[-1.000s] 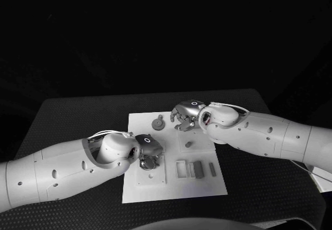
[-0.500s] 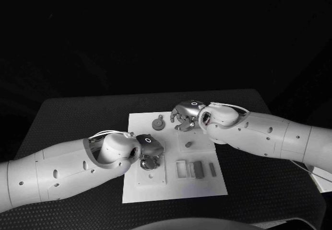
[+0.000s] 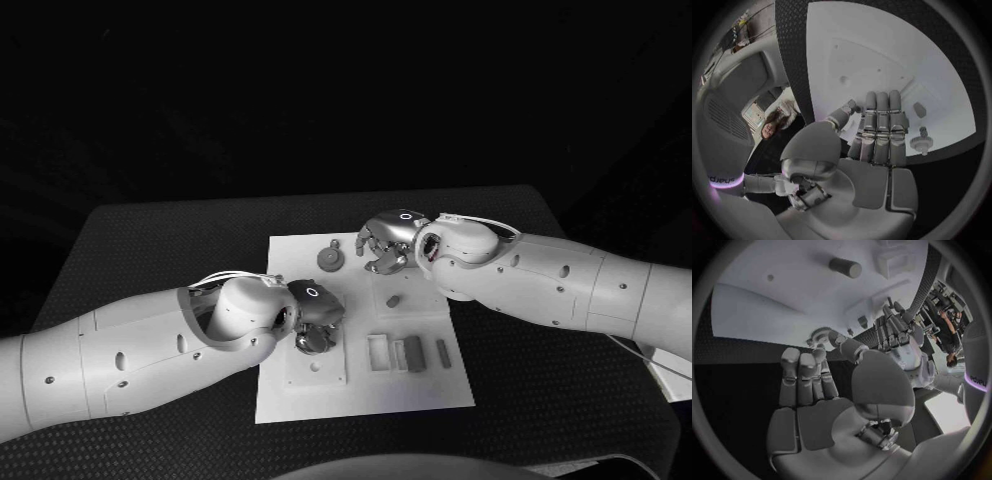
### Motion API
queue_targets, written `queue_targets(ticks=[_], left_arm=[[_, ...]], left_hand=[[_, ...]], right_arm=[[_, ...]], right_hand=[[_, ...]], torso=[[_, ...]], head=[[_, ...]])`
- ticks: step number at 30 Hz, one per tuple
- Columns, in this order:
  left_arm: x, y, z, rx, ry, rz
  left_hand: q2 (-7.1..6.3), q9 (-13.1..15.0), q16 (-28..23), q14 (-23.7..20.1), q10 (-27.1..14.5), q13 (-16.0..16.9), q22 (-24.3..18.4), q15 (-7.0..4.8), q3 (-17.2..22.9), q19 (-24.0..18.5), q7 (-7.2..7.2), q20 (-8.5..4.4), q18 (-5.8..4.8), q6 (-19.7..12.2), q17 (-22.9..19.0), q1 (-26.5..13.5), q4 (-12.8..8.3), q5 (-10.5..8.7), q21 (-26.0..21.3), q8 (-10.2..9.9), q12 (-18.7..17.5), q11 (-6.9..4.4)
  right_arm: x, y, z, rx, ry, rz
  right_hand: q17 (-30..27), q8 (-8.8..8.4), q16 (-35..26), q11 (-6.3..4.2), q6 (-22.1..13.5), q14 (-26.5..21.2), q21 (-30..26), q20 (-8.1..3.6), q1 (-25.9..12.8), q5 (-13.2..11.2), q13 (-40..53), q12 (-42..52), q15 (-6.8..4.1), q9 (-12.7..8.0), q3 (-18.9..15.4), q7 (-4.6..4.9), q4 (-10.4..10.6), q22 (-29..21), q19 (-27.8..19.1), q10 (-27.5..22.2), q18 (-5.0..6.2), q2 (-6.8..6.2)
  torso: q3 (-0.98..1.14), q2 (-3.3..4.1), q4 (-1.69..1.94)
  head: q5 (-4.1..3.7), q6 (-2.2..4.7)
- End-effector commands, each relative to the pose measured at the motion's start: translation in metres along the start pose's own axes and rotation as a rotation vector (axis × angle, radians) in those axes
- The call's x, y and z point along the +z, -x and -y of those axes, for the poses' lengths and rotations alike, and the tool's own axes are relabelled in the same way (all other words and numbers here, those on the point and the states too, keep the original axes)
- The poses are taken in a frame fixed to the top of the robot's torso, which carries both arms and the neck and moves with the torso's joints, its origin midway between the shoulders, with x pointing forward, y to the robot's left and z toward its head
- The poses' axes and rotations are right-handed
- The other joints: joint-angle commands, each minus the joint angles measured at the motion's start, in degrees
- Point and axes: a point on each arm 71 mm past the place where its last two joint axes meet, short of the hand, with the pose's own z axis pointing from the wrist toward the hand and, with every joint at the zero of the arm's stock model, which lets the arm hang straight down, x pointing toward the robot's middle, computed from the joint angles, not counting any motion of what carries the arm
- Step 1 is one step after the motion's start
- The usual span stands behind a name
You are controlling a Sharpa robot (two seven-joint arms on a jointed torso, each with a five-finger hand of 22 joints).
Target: Assemble the parts on the task board
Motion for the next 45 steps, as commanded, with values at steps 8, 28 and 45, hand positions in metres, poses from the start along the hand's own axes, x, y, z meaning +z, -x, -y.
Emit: queue_targets(ticks=[8,28,45], left_arm=[[0.001,0.002,0.002,0.004,-0.007,0.024],[-0.021,0.001,-0.027,-0.385,0.001,0.135],[-0.038,-0.006,-0.058,-0.874,0.004,0.244]], left_hand=[[0.11,0.1,-0.1,0.4,0.4,0.1,0.1,0.16,0.4,0.2,-2.12,-0.08,0.99,2.4,0.1,0.2,0.0,0.28,0.3,0.1,0.0,-0.15],[-0.01,0.2,-0.2,0.5,0.5,0.2,0.1,0.15,0.5,0.2,-2.14,-0.11,0.96,2.5,0.2,0.1,0.2,0.28,0.4,0.1,-0.1,-0.17],[0.40,0.3,-0.4,0.4,0.3,0.2,0.1,0.26,0.7,0.1,-1.96,-0.07,0.93,2.2,0.3,-0.2,0.3,0.31,0.3,-0.2,-0.3,-0.01]], right_arm=[[-0.002,0.000,-0.002,0.019,0.011,-0.008],[-0.032,0.006,-0.015,0.155,0.088,0.020],[-0.053,-0.008,-0.019,0.487,0.091,-0.080]], right_hand=[[0.0,0.38,0.0,-0.13,-0.1,0.3,0.2,-0.16,0.1,0.1,-0.1,0.3,0.11,-0.1,-0.1,0.47,-0.3,0.8,0.2,0.4,1.75,0.59],[0.0,0.42,0.1,-0.14,-0.2,0.4,0.3,-0.16,0.0,0.1,-0.1,0.3,0.09,-0.2,0.0,0.46,-0.3,0.8,0.3,0.4,1.75,0.93],[0.1,4.09,0.4,-2.01,5.1,1.6,1.0,-0.65,0.8,0.1,-0.2,0.9,-1.54,1.5,-0.1,-1.50,-3.4,1.0,1.0,2.1,1.75,5.68]], torso=[[0.00,0.00,0.02],[-0.05,0.00,0.06],[-0.05,-0.02,0.09]], head=[[0.11,0.11],[0.51,1.55],[0.30,3.03]])
